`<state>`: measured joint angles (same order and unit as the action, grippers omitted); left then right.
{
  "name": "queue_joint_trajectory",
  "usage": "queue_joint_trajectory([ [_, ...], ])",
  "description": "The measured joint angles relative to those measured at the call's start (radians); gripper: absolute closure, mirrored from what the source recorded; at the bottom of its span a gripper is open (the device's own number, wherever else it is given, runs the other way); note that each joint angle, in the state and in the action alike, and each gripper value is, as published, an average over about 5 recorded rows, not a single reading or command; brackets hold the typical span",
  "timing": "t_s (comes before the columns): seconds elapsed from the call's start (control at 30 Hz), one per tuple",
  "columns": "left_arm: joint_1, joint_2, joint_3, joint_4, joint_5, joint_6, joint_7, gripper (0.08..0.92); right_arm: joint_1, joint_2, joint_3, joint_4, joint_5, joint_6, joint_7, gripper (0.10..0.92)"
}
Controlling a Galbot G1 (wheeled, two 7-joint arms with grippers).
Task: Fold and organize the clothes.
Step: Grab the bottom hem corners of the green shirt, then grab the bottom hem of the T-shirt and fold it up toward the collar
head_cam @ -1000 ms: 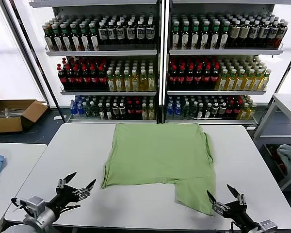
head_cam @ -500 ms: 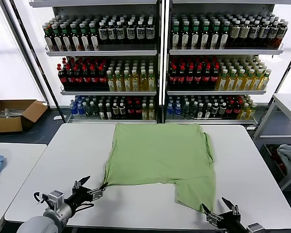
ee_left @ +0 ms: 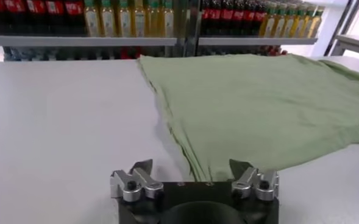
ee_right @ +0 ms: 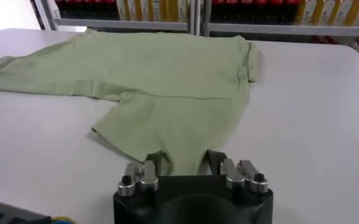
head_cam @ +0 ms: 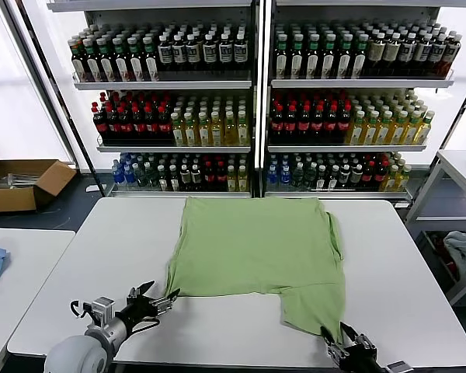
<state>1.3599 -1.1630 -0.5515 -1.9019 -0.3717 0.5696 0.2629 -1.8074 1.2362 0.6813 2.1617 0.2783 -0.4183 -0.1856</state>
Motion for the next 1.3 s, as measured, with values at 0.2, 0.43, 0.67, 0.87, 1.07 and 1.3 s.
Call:
queue_joint_trajectory([
  [0.2,-0.009,-0.014,0.008,0.025,0.007,-0.006,-0.003,0.422,-0.006,0.007,0.002,0.000,0.010,-0.001,0.001,0.826],
  [0.43,0.006,-0.032,0.011,0.019,0.021,-0.007,0.008,0.630,-0.012,0.015,0.003,0.004,0.017,0.004,0.003,0.918],
  [0.67,0.036,-0.041,0.022,0.004,0.045,-0.007,0.028,0.779,-0.015,0.019,0.004,0.008,0.019,0.010,0.002,0.918],
  [0.87,0.047,-0.046,0.029,-0.005,0.065,-0.014,0.031,0.830,-0.028,0.020,0.011,0.018,0.028,0.029,-0.012,0.918],
  [1.07,0.068,-0.050,0.026,-0.026,0.088,-0.027,0.022,0.917,-0.059,0.023,0.027,0.034,0.040,0.095,-0.051,0.918],
  [1.3,0.118,-0.068,0.005,-0.086,0.106,-0.034,0.003,0.917,-0.126,0.036,0.047,0.063,0.055,0.189,-0.102,0.918],
])
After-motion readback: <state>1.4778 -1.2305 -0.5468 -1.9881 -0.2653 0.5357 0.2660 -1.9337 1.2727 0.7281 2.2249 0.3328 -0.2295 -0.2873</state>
